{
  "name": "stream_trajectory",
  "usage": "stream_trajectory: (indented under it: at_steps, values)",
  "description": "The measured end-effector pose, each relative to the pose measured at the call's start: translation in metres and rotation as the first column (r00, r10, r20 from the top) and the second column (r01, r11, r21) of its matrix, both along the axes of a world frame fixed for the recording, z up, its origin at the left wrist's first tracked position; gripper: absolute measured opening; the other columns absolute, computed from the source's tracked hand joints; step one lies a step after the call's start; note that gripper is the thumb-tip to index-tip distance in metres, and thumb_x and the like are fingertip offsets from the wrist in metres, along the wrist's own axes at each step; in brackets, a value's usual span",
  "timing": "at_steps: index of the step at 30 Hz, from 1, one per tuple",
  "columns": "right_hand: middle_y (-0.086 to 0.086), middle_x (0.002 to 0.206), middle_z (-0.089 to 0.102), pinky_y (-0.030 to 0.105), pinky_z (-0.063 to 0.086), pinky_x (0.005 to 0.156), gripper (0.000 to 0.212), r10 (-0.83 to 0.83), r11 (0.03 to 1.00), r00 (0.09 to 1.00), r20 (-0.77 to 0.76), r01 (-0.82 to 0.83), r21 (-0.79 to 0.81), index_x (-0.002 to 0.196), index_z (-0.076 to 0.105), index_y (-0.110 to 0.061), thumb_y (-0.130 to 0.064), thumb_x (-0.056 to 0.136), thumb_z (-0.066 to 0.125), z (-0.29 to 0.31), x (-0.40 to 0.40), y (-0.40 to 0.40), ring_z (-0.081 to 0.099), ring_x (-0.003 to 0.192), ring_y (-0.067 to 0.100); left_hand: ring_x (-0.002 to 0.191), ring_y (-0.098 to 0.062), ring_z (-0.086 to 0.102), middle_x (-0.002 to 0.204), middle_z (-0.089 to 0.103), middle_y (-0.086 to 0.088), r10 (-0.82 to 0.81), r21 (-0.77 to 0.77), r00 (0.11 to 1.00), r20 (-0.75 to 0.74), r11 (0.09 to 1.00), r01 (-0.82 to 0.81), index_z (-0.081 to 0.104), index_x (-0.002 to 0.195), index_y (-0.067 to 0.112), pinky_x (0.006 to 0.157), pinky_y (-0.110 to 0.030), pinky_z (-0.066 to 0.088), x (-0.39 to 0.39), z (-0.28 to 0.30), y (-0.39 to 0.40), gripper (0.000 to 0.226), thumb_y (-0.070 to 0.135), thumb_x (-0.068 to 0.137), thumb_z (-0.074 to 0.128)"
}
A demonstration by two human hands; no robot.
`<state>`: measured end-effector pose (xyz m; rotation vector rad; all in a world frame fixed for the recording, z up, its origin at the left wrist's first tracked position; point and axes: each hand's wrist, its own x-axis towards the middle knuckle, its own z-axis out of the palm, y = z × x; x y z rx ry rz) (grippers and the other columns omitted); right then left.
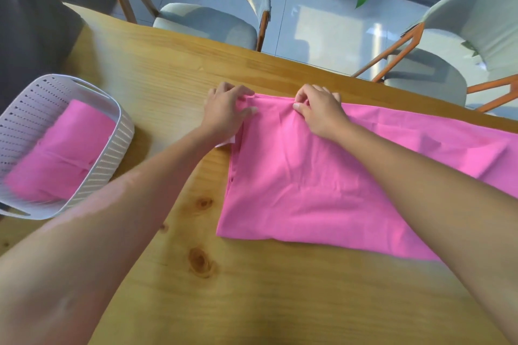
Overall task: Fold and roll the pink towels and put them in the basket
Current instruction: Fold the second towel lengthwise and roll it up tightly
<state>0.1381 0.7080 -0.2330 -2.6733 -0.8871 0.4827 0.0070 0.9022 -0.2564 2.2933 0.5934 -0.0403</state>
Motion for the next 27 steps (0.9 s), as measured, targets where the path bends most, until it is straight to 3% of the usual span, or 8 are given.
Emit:
stream_trajectory:
  at_steps: [4,8,10,14,18,20,24,27]
  values:
    - [-0.005,0.093,0.06,0.03,0.022,0.086,0.006,0.051,0.996,0.998,-0.036,-0.048,0.077,0.098,0.048,-0.024,-0.026,0.103,0.051,0.006,0.002,0.003,0.052,0.098,0.02,0.115,-0.028,0.043,0.119,0.051,-0.008,-0.132,-0.02,0.986,-0.103,0.991,0.13,0.065,0.121,0.023,0.098,-0.036,0.035,0.015,0.006,0.01,0.035,0.047,0.096,0.062]
    - [-0.001,0.087,0.063,0.035,0.036,0.088,0.008,0.065,0.99,0.993,-0.097,-0.052,0.133,0.099,0.047,-0.021,-0.026,0.103,0.051,0.007,0.006,0.005,0.057,0.087,0.022,0.085,-0.022,0.049,0.09,0.057,-0.004,-0.121,-0.26,0.991,-0.052,0.96,0.103,0.064,0.099,0.009,0.074,-0.033,0.04,0.023,0.01,0.019,0.028,0.037,0.099,0.062]
    - [0.0,0.088,0.063,0.039,0.045,0.083,0.013,0.054,0.992,0.99,-0.127,-0.039,0.117,0.102,0.048,-0.021,-0.032,0.101,0.055,0.004,0.01,0.004,0.059,0.086,0.023,0.069,-0.013,0.047,0.076,0.053,0.003,-0.064,-0.301,0.998,-0.016,0.952,0.057,0.06,0.091,0.01,0.06,-0.029,0.037,0.025,0.01,0.021,0.02,0.028,0.099,0.063]
    - [-0.002,0.102,0.061,0.036,0.044,0.08,0.028,0.073,0.995,0.985,-0.153,-0.083,-0.06,0.106,0.053,-0.023,-0.049,0.096,0.058,-0.003,0.025,-0.007,0.054,0.094,0.019,0.063,-0.009,0.044,0.071,0.051,0.006,0.009,-0.113,1.0,-0.006,0.994,-0.01,0.058,0.088,0.015,0.053,-0.028,0.031,0.029,0.003,0.023,0.015,0.027,0.096,0.064]
    - [-0.005,0.08,0.053,0.034,0.031,0.064,0.035,0.103,0.97,0.981,-0.162,-0.135,-0.203,0.077,0.046,-0.024,-0.052,0.095,0.057,-0.005,0.042,-0.035,0.05,0.082,0.024,0.063,-0.01,0.047,0.07,0.053,0.007,0.118,-0.027,0.993,0.03,0.993,-0.118,0.058,0.09,0.018,0.051,-0.028,0.031,0.034,-0.006,0.025,0.013,0.029,0.096,0.063]
    - [-0.006,0.076,0.051,0.034,0.03,0.061,0.037,0.078,0.971,0.986,-0.145,-0.108,-0.212,0.072,0.045,-0.024,-0.051,0.095,0.058,-0.004,0.047,-0.055,0.05,0.08,0.024,0.066,-0.018,0.05,0.071,0.056,0.003,0.125,0.033,0.991,0.052,0.991,-0.127,0.059,0.091,0.015,0.053,-0.032,0.032,0.035,-0.01,0.023,0.016,0.029,0.096,0.064]
    - [-0.005,0.095,0.059,0.033,0.038,0.071,0.028,-0.012,0.976,0.999,-0.047,0.002,-0.218,0.091,0.055,-0.025,-0.053,0.093,0.058,-0.003,0.054,-0.095,0.054,0.09,0.02,0.085,-0.035,0.056,0.099,0.059,-0.014,0.022,0.231,0.998,0.062,0.972,-0.036,0.057,0.1,0.007,0.066,-0.04,0.039,0.035,-0.009,0.011,0.014,0.019,0.095,0.063]
    - [-0.003,0.091,0.059,0.034,0.041,0.072,0.033,-0.048,0.968,0.999,-0.023,0.041,-0.249,0.087,0.052,-0.024,-0.056,0.094,0.056,0.001,0.059,-0.12,0.055,0.088,0.022,0.099,-0.037,0.051,0.114,0.054,-0.018,-0.044,0.468,0.997,0.067,0.884,0.008,0.056,0.113,0.006,0.081,-0.047,0.043,0.037,-0.001,-0.007,0.023,0.013,0.091,0.058]
